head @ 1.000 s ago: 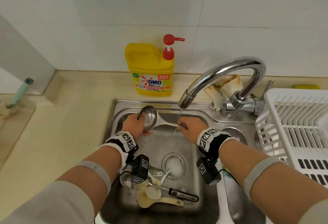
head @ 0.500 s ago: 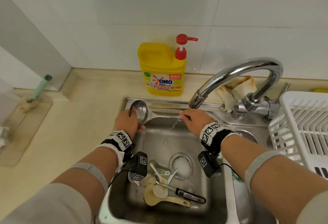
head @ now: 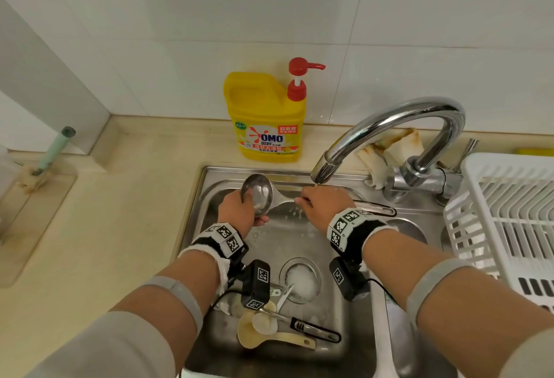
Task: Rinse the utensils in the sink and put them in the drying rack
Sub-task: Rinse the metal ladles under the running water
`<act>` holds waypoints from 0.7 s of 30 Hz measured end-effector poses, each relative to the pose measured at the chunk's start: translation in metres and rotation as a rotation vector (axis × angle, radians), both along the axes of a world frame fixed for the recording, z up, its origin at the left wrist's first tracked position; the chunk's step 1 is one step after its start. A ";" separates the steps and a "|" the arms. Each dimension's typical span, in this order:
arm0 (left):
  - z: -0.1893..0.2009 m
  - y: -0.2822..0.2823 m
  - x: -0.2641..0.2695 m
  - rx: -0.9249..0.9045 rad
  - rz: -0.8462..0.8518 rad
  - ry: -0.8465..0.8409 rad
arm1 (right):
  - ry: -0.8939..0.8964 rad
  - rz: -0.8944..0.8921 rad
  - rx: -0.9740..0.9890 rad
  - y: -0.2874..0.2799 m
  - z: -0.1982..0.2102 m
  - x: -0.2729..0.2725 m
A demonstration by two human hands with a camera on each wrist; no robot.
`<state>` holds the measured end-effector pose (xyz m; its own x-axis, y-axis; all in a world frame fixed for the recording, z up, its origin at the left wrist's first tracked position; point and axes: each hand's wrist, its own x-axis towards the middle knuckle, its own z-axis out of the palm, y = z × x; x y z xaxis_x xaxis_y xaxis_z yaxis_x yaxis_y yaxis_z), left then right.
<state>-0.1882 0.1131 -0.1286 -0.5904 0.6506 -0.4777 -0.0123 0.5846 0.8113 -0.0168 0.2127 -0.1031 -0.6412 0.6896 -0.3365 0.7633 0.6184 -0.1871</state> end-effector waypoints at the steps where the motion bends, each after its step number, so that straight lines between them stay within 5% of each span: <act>1: -0.001 0.000 0.001 0.005 0.002 -0.008 | -0.012 0.003 -0.006 0.001 0.001 0.001; 13: -0.008 -0.001 -0.002 0.152 0.060 -0.180 | -0.051 -0.134 -0.233 0.029 0.007 0.038; 16: -0.008 0.001 0.000 0.207 0.071 -0.335 | 0.028 -0.215 -0.280 0.030 0.000 0.050; 21: -0.005 0.001 0.008 0.208 -0.024 -0.637 | -0.004 -0.265 -0.063 0.022 -0.003 0.072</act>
<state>-0.1798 0.1142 -0.1336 -0.2181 0.7761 -0.5916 -0.5150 0.4234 0.7453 0.0550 0.2349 -0.1057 -0.4399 0.8106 -0.3865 0.8977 0.3844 -0.2154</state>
